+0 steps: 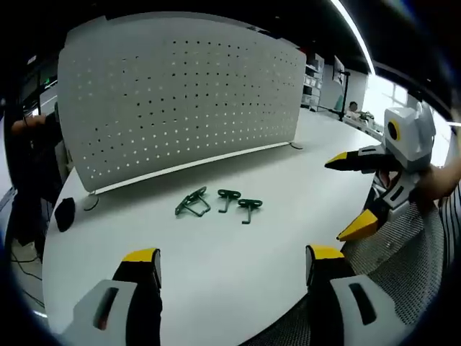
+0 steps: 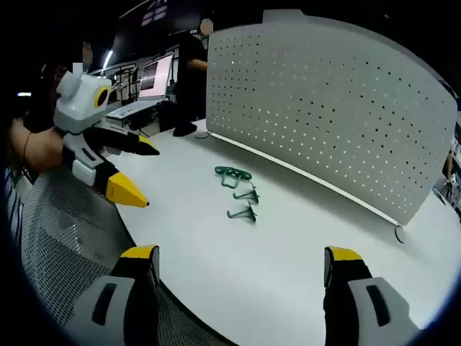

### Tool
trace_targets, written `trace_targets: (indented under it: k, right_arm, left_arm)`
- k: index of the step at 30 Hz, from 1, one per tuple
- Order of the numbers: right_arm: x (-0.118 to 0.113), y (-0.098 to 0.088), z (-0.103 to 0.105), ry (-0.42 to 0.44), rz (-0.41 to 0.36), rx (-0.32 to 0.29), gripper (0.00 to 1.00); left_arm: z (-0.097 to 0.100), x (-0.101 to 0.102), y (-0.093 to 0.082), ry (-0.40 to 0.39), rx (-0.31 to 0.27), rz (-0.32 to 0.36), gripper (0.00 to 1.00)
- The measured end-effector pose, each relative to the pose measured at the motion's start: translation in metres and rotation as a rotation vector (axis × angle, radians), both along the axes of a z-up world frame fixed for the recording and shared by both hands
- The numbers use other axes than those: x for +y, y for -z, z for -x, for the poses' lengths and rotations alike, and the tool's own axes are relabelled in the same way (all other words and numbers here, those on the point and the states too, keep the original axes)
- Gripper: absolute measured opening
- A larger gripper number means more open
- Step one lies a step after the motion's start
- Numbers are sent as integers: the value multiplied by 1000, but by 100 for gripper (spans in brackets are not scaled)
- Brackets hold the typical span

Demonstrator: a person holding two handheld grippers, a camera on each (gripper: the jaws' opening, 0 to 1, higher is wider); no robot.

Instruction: Insert the hook assembly into the mounting plate slot until the hook locks in place.

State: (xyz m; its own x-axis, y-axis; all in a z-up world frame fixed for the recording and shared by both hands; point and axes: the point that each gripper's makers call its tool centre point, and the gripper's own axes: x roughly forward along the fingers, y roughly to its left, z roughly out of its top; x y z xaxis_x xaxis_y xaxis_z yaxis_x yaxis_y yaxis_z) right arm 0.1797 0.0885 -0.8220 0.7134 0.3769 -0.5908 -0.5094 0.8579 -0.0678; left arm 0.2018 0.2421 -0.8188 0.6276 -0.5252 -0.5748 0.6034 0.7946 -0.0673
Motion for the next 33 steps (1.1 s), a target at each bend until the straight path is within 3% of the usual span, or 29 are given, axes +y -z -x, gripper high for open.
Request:
trace_targets:
  k: [11,15,29,31,33]
  right_arm:
    - [2,0,1,-12,5,-3,91]
    - [7,-13,-3,-7,-60,-48,81]
    - [-4,-8,-3,41,-78,-6,76]
    - [-9,-12,-4,64,-78,-19,75]
    - [-14,-21,-9,76,-69,-75,75]
  left_arm:
    - [-1,3,0,-6,-10,-19,82]
    - [-1,5,1,-7,-12,-33,82]
    - [0,6,0,-4,-32,-57,81]
    - [0,5,0,0,-32,-59,81]
    - [0,5,0,2,-30,-58,81]
